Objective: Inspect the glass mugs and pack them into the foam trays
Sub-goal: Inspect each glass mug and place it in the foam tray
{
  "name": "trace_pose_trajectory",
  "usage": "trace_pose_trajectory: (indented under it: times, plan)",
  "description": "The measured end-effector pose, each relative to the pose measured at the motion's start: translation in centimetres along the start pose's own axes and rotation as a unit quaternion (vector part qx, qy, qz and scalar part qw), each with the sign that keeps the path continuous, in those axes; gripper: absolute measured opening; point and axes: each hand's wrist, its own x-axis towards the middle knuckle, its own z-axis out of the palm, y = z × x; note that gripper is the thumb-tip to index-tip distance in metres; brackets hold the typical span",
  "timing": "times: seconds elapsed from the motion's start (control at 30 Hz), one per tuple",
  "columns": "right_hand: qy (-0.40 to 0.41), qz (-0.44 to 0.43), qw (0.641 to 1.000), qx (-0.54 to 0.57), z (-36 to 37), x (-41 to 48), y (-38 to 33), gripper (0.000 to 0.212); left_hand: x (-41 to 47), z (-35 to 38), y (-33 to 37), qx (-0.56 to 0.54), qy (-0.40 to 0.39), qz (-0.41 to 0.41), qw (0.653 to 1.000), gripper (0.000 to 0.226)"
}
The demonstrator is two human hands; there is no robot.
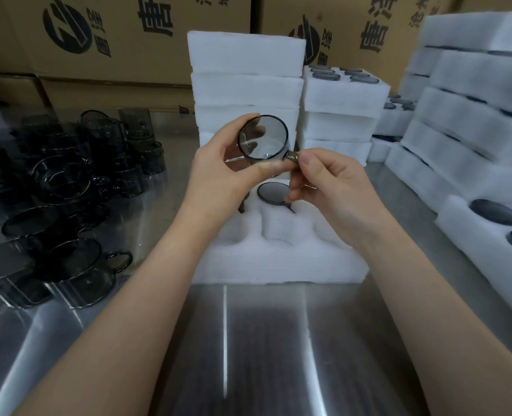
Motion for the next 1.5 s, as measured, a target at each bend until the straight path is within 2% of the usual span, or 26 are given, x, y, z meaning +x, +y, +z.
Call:
trace_pose_trajectory:
  times: [0.17,0.23,0.33,0.43,0.6,0.73,0.9,1.0,1.07,1.13,1.17,1.2,1.3,1.37,1.5]
  plan:
    - [-0.041,-0.024,0.998,0.032,0.6,-0.3,-0.3,0.025,0.2,-0.3,-0.2,-0.034,-0.007,-0.044,0.998,0.026]
    - [-0.044,-0.037,0.998,0.017,0.9,-0.5,-0.5,0.019,0.2,-0.4,-0.2,-0.046,-0.014,-0.066,0.997,0.019]
    - [-0.022,-0.071,0.997,-0.035,1.0,-0.5,-0.8,0.014,0.3,-0.2,-0.3,-0.037,-0.016,-0.091,0.995,0.036]
    - [-0.008,-0.087,0.993,-0.080,0.7,-0.5,-1.1,0.020,0.5,0.0,-0.3,-0.031,-0.026,-0.103,0.994,0.050]
    - [0.014,-0.080,0.990,-0.116,0.8,-0.6,-1.1,0.013,0.4,-0.2,-0.5,-0.023,-0.046,-0.105,0.993,0.050]
    - [0.032,-0.076,0.991,-0.102,1.1,-0.6,-1.2,0.021,0.1,-0.2,-0.3,-0.015,-0.053,-0.097,0.994,0.029]
    - [0.049,-0.070,0.994,-0.074,1.1,-0.5,-1.6,0.036,-0.1,-0.3,-0.3,-0.016,-0.092,-0.090,0.992,0.056]
    - [0.082,-0.048,0.995,-0.033,1.0,-0.4,-1.3,0.046,-0.2,0.0,-0.4,0.013,-0.123,-0.055,0.991,0.070]
    - [0.091,-0.040,0.995,0.023,0.6,-0.2,-1.0,0.045,-0.3,0.2,-0.2,0.030,-0.130,-0.035,0.991,0.069]
    - [0.093,-0.046,0.992,0.071,0.1,0.0,-0.9,0.028,-0.3,0.1,-0.1,-0.009,-0.118,-0.031,0.992,0.063]
    - [0.093,-0.045,0.992,0.067,0.0,0.1,-0.9,0.017,-0.3,0.1,0.0,-0.031,-0.112,-0.031,0.993,0.061]
    - [0.086,-0.038,0.994,0.050,-0.1,0.2,-0.9,0.015,-0.3,0.0,0.0,-0.046,-0.109,-0.030,0.993,0.060]
    - [0.009,0.008,0.999,0.033,0.0,0.1,-0.5,0.041,-0.3,0.1,0.0,-0.062,-0.121,-0.017,0.990,0.059]
    - [-0.021,0.025,0.999,0.043,0.1,0.0,-0.6,0.047,-0.4,0.1,-0.1,-0.049,-0.121,-0.010,0.991,0.062]
    - [0.017,0.011,1.000,0.020,0.2,-0.2,-0.8,0.046,-0.3,0.1,-0.2,0.023,-0.133,0.013,0.991,0.065]
